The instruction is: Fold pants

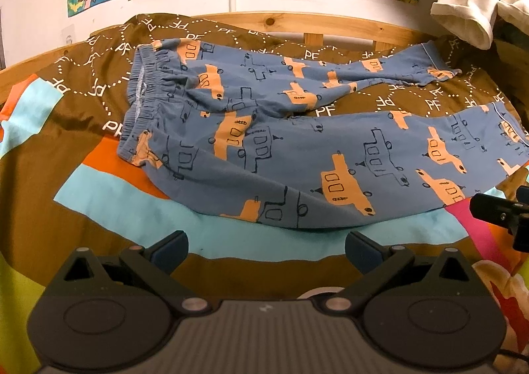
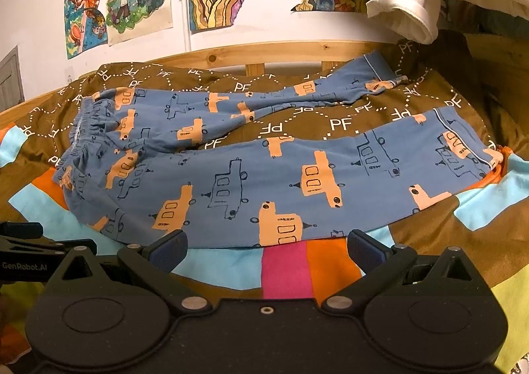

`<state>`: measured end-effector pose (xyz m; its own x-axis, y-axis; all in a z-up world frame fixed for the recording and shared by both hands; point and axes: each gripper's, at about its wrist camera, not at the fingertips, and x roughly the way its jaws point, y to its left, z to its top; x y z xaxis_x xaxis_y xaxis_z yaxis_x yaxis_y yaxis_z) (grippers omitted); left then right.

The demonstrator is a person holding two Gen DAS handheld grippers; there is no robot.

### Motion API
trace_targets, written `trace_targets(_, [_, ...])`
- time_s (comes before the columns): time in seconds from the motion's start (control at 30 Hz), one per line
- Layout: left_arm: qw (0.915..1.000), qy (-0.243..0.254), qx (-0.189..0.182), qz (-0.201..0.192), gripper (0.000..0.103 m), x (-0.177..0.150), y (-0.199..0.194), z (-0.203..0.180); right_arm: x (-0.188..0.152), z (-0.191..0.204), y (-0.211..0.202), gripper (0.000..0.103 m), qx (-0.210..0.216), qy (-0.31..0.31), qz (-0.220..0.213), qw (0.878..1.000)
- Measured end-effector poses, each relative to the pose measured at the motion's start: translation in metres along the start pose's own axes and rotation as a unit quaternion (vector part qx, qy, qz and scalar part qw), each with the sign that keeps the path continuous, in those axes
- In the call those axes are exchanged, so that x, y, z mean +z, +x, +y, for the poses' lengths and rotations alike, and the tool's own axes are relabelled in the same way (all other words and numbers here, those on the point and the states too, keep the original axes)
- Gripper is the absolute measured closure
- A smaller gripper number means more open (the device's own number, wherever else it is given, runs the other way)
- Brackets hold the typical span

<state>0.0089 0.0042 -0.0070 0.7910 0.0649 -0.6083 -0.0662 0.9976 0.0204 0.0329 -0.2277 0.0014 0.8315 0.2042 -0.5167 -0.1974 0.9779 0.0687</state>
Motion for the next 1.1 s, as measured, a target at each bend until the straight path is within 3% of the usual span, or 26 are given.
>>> trace_targets(0.47, [0.9995,0.000,-0.017,0.025,0.000,-0.001,0.005,0.004,0.004,-0.004,0.009,0.001,0.010,-0.010,0.018,1.000])
trace_targets(0.9, [0.9989,0.027,-0.039,0.009,0.000,0.010,0.001,0.012,0.015,-0.005,0.014,0.001,0.038,-0.071,0.004,0.997])
trace_targets(1.1, [0.9984,0.051,-0.021,-0.014,0.000,0.043,0.003,0.027,0.031,-0.010,0.017,0.001,0.072,-0.080,0.010,0.994])
